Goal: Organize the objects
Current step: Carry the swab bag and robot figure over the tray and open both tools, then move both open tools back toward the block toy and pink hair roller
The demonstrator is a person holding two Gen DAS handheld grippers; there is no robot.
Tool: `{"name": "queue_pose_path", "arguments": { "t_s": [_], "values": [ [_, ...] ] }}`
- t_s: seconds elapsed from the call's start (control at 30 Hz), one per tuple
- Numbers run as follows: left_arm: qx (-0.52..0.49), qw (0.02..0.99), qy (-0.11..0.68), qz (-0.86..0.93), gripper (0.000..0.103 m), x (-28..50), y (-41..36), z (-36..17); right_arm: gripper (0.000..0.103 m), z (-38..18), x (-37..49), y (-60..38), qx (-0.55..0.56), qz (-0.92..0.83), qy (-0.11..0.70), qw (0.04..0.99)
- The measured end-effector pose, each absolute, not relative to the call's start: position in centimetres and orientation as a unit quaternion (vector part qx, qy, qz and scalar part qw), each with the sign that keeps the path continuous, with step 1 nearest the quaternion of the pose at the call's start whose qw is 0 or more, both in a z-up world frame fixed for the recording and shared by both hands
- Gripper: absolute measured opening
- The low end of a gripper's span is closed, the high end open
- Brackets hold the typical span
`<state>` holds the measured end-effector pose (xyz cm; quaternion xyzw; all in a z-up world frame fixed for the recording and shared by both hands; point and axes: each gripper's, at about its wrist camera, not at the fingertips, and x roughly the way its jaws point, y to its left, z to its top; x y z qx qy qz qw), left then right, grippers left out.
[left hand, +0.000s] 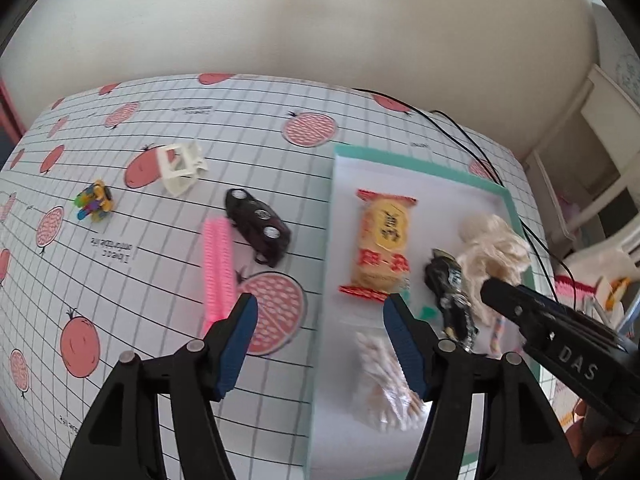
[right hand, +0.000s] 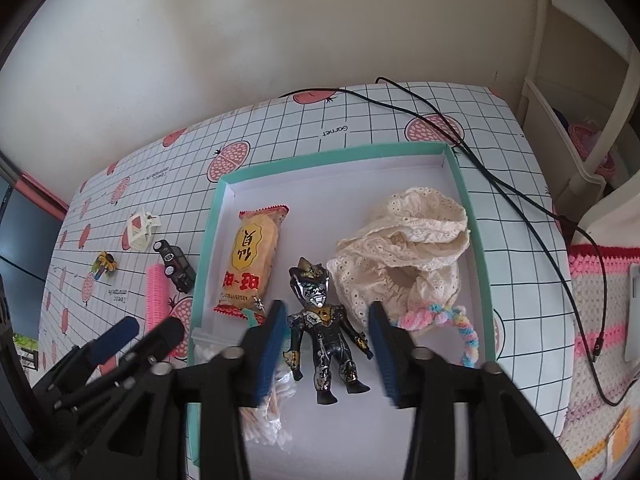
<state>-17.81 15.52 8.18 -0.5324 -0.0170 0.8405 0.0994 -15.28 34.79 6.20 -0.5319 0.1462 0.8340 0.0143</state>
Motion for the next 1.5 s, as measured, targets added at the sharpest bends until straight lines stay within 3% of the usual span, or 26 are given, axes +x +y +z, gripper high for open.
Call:
{"name": "queue_pose_path", "arguments": {
  "t_s": [0.07,0.1,0.2,0.27,0.4,1.03,1.5],
  "values": [
    [-0.530,0.089,-0.022,0.843,0.080,-17.9,14.8,8.2,0.062,6.2,-15.3,34.5,-0.532,0.835,0.139,0.013],
    [-0.528,0.086,-0.024,0.844,0.092,-17.8,14.5,8.3,0.065,6.2,-15.3,34.4,-0.531,0.836,0.137,0.014],
    [-0.524,0.086,-0.027,0.847,0.093,-17.9,13.6,8.3,0.077,6.3,-15.3,34.1,-0.528,0.838,0.136,0.015],
    [-0.520,0.086,-0.031,0.849,0.094,-17.9,13.0,8.6,0.090,6.4,-15.3,33.9,-0.523,0.842,0.129,0.018],
    [-0.513,0.081,-0.038,0.853,0.101,-18.1,11.4,9.1,0.103,6.5,-15.3,33.7,-0.518,0.846,0.127,0.022],
    [-0.475,0.014,-0.100,0.874,0.101,-19.4,-1.7,11.8,0.103,10.1,-16.7,28.0,-0.477,0.874,0.094,0.001],
    [-0.465,-0.029,-0.125,0.876,0.101,-20.2,-9.3,11.6,0.103,7.2,-18.7,18.2,-0.507,0.857,0.060,-0.071]
  ]
}}
